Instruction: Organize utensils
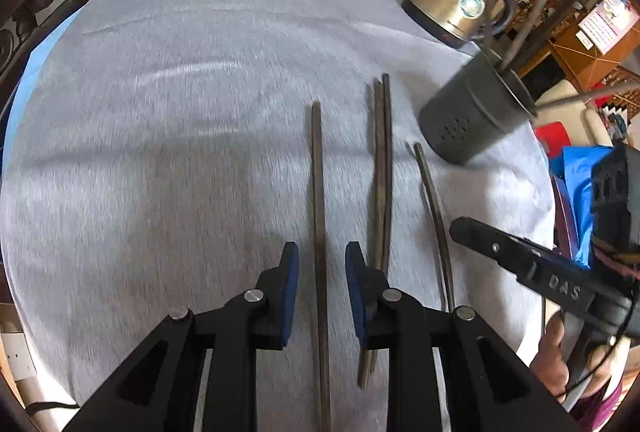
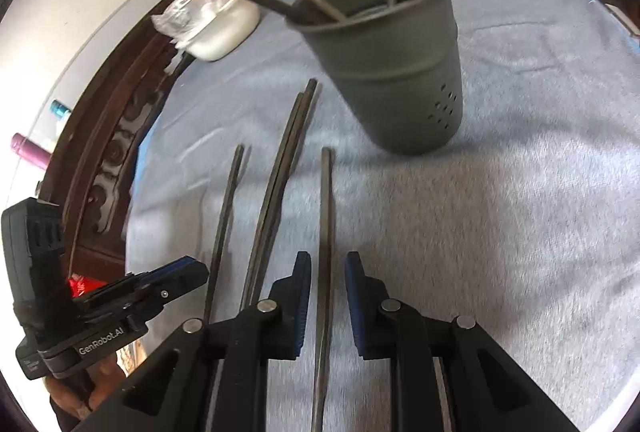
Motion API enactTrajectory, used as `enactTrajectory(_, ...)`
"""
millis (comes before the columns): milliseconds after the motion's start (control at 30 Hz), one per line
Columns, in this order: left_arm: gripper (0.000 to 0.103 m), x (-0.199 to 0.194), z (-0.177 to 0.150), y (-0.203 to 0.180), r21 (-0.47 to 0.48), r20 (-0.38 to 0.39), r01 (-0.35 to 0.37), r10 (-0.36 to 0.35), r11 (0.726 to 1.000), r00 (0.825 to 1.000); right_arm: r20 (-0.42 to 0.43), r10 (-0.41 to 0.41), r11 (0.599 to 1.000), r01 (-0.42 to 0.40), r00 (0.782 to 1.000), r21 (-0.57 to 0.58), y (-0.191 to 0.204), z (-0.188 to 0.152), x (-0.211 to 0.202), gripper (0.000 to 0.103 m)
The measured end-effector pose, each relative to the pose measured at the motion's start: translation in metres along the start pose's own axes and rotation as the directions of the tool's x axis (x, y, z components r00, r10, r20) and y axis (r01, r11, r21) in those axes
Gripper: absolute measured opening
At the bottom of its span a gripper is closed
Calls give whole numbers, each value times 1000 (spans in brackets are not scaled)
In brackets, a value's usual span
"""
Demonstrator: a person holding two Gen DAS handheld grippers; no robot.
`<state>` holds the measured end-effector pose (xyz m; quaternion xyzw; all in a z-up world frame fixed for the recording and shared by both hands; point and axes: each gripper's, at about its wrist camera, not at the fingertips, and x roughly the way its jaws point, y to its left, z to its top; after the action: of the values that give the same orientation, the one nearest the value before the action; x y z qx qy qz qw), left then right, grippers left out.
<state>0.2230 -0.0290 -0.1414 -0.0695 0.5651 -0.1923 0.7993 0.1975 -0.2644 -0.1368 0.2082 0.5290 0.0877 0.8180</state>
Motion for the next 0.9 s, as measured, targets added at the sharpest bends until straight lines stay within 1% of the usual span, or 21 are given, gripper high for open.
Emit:
enactTrajectory(167, 24, 16, 19, -2, -11, -11, -29, 29, 1000, 1000, 14, -50, 999, 49, 999, 14, 4, 12, 6, 21)
enactTrajectory(233, 24, 20, 25, -2, -19, -12, -42, 41, 999, 999, 2, -71, 997, 71, 997, 14, 7, 17, 11, 21)
enactTrajectory(400, 24, 31, 39, -8, -30, -22, -42, 41, 999, 999, -19, -108, 994, 108, 994, 12, 11, 23, 24, 21)
enactTrajectory(533, 24, 35, 44, -7, -36, -30, -37, 36, 999, 999, 0, -131, 991, 131, 991, 10, 10, 25, 29, 21)
enactTrajectory(633, 24, 35, 45, -8, -33, -35, -40, 39, 999, 999, 0, -156, 988, 156, 988, -15, 14, 27, 32, 18)
enactTrajectory(733, 24, 39, 50, -11, -31, -43, -46, 45, 998, 998, 0, -180, 983, 180, 984, -29, 15, 28, 33, 12)
enactTrajectory(833, 24, 42, 52, -15, -18, -44, -59, 58, 998, 997, 5, -185, 982, 185, 983, -32, 15, 29, 33, 9)
enactTrajectory(867, 22, 42, 52, -15, -13, -42, -65, 64, 998, 997, 7, -184, 982, 185, 983, -33, 16, 29, 33, 8)
enactTrajectory(900, 15, 43, 52, -16, -6, -39, -77, 77, 997, 996, 9, -183, 982, 183, 983, -33, 17, 29, 33, 8)
